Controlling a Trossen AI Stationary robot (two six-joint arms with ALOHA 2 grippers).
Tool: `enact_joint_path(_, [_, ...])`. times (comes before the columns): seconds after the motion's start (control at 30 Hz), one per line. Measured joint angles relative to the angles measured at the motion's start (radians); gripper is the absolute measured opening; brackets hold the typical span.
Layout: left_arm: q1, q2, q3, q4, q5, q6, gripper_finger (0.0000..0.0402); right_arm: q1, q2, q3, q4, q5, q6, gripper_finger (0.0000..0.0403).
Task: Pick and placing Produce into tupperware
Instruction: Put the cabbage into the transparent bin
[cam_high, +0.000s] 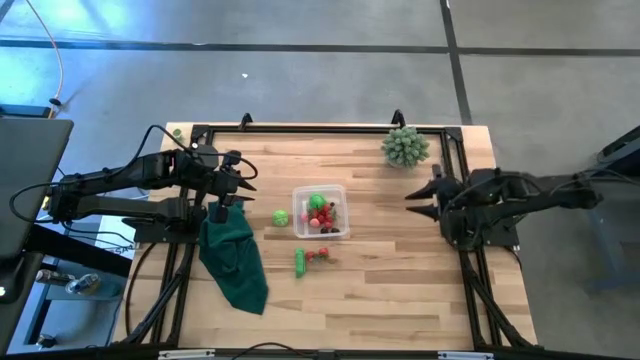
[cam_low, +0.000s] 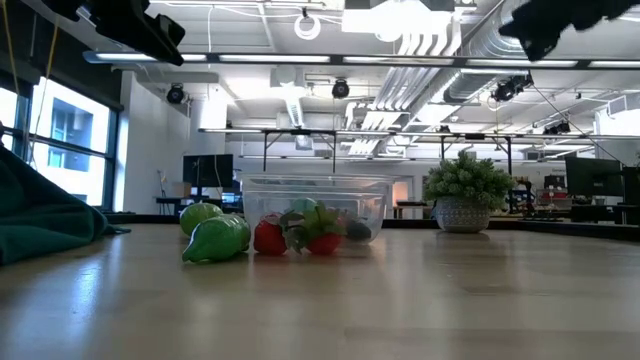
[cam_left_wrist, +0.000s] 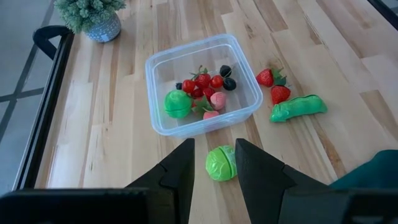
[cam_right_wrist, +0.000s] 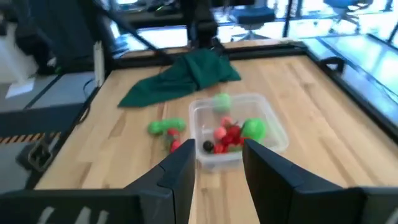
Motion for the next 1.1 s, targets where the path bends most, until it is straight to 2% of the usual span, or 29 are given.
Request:
enact_joint_path(0.13, [0.000,0.000,0.000,0.000,0.000,0.000,0.0106,0.000,-0.063,-0.125,0.034,-0.037,-0.035,0.0123])
enact_joint_path(0.27, [0.000,0.000,0.000,0.000,0.000,0.000,0.0106,0.000,-0.103,-0.180,0.038,-0.018,-0.073,0.0123])
enact_joint_path(0.7, [0.000,0.000,0.000,0.000,0.000,0.000,0.0106,-0.003,-0.128,-0.182,0.009,0.166,-0.088,0.0123])
enact_joint_path(1.1, [0.000,0.000,0.000,0.000,0.000,0.000,0.0106,-0.003,-0.127,-0.182,-0.001,0.180,-0.080,0.0123])
